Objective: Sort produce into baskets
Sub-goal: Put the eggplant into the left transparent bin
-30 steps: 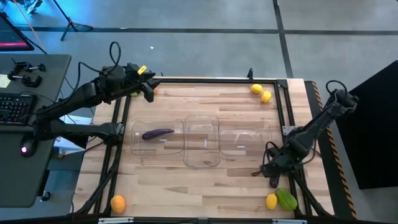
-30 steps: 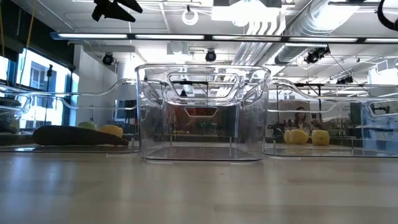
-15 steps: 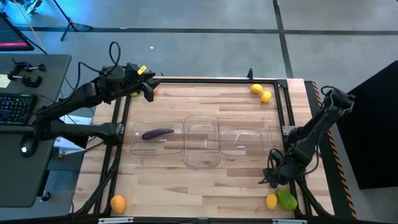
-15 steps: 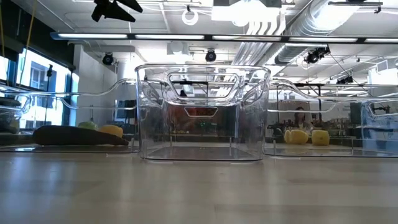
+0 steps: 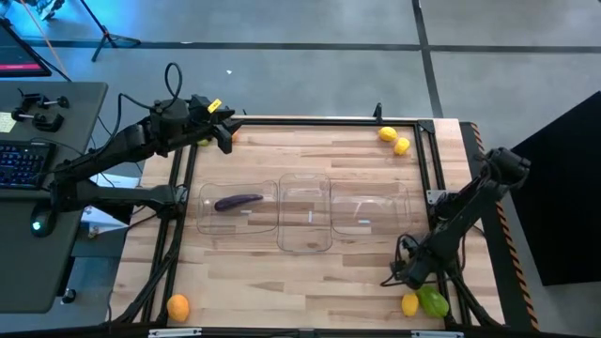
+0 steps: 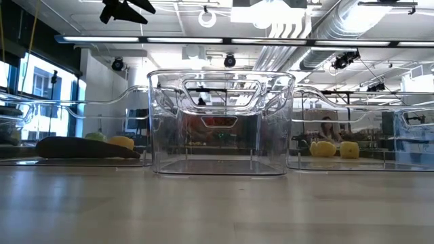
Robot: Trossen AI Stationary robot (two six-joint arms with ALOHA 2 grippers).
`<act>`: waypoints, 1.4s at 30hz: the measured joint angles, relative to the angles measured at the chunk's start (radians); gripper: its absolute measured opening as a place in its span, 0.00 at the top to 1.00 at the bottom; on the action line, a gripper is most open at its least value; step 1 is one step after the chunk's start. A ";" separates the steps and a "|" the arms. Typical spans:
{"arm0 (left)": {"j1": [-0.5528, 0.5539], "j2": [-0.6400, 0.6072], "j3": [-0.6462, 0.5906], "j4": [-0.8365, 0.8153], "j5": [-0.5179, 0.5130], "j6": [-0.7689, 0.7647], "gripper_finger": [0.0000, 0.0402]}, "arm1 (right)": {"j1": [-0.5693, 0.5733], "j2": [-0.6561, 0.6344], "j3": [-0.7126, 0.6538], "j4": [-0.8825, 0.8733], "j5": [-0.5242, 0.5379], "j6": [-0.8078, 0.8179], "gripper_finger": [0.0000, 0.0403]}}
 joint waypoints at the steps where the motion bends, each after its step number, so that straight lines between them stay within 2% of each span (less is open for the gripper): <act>1: 0.000 0.000 0.000 0.000 0.000 0.000 0.49 | 0.000 0.010 0.000 0.011 -0.002 -0.001 0.30; 4: 0.000 0.000 0.000 0.000 0.000 0.000 0.49 | 0.000 0.024 0.003 0.020 -0.006 -0.005 0.37; 9: 0.000 0.000 0.000 0.000 0.000 0.000 0.49 | 0.000 -0.003 0.005 0.007 0.005 -0.016 0.63; 12: 0.000 0.000 0.000 0.002 0.000 0.000 0.49 | 0.001 -0.063 0.038 0.018 -0.040 -0.089 0.64; 18: 0.000 0.000 0.000 0.028 0.000 0.011 0.49 | 0.003 -0.227 0.124 0.114 -0.265 -0.173 0.64; 20: 0.000 0.000 0.000 0.038 0.000 0.019 0.49 | 0.000 -0.283 0.140 0.179 -0.278 -0.188 0.64; 23: 0.001 0.000 0.000 0.064 0.000 0.046 0.49 | -0.035 -0.353 0.157 0.257 -0.187 -0.254 0.64; 26: 0.001 0.000 0.000 0.114 -0.001 0.093 0.49 | -0.131 -0.398 0.158 0.316 -0.099 -0.357 0.64; 31: 0.001 0.000 0.000 0.194 0.000 0.107 0.49 | -0.410 -0.384 0.158 0.405 -0.122 -0.648 0.64; 36: 0.000 -0.001 0.000 0.241 0.066 0.087 0.49 | -0.669 -0.283 0.158 0.654 -0.219 -0.975 0.64; 39: 0.000 -0.002 0.000 0.266 0.126 0.067 0.49 | -0.789 -0.196 0.158 0.712 -0.283 -1.143 0.64; 42: 0.000 -0.001 0.000 0.294 0.158 0.022 0.49 | -0.869 -0.094 0.158 0.763 -0.299 -1.273 0.64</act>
